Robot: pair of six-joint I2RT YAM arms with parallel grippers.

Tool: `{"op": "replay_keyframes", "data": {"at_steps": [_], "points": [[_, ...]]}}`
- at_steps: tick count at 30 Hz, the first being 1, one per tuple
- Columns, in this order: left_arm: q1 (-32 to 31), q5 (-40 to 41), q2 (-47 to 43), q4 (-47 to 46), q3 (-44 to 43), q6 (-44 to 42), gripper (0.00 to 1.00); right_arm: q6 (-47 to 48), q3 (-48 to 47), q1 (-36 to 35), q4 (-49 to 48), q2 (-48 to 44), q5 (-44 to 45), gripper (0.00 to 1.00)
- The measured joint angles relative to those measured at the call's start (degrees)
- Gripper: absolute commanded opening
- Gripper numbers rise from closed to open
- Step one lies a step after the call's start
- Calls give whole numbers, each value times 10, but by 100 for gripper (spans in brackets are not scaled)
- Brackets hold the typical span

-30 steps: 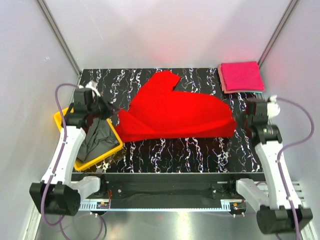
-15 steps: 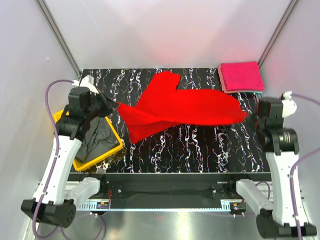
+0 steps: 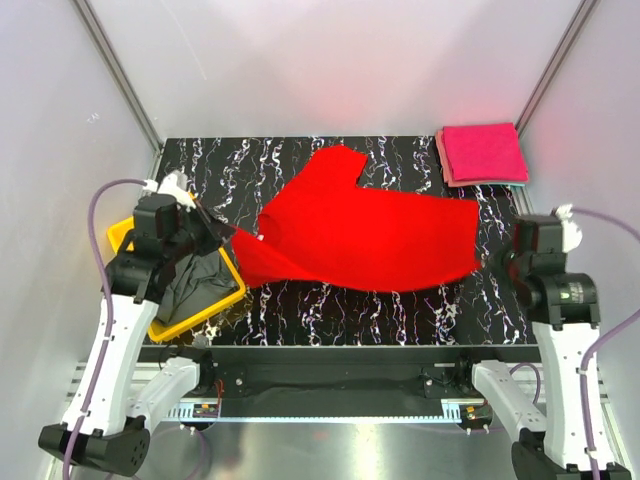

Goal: Fold and stack the t-shirts
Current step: Flatten the tshirt out

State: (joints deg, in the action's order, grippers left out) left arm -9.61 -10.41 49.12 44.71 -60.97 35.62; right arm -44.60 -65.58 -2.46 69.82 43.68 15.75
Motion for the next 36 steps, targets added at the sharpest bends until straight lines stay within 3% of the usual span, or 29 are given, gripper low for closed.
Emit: {"op": "replay_keyframes", "data": {"at_steps": [3,10,17,22,28,33,36], "points": [[0,4,-1,-3,-50,5,0,28,-102,0,-33,25,-33,0],[0,-21,-19,-91,-286,62,0,59,-407,0,-107,49,-107,0],[0,-54,-71,-113,-457,126,0,28,-568,0,-87,-24,-153,0],[0,-47,-90,-107,-516,126,0,9,-580,0,-65,-50,-153,0],[0,-8,-58,-98,-461,100,0,7,-489,0,-78,6,-150,0],[0,14,95,-118,-445,83,0,18,-414,0,-187,154,-156,0],[0,34,220,-135,-480,71,0,32,-410,0,-273,274,-172,0]]}}
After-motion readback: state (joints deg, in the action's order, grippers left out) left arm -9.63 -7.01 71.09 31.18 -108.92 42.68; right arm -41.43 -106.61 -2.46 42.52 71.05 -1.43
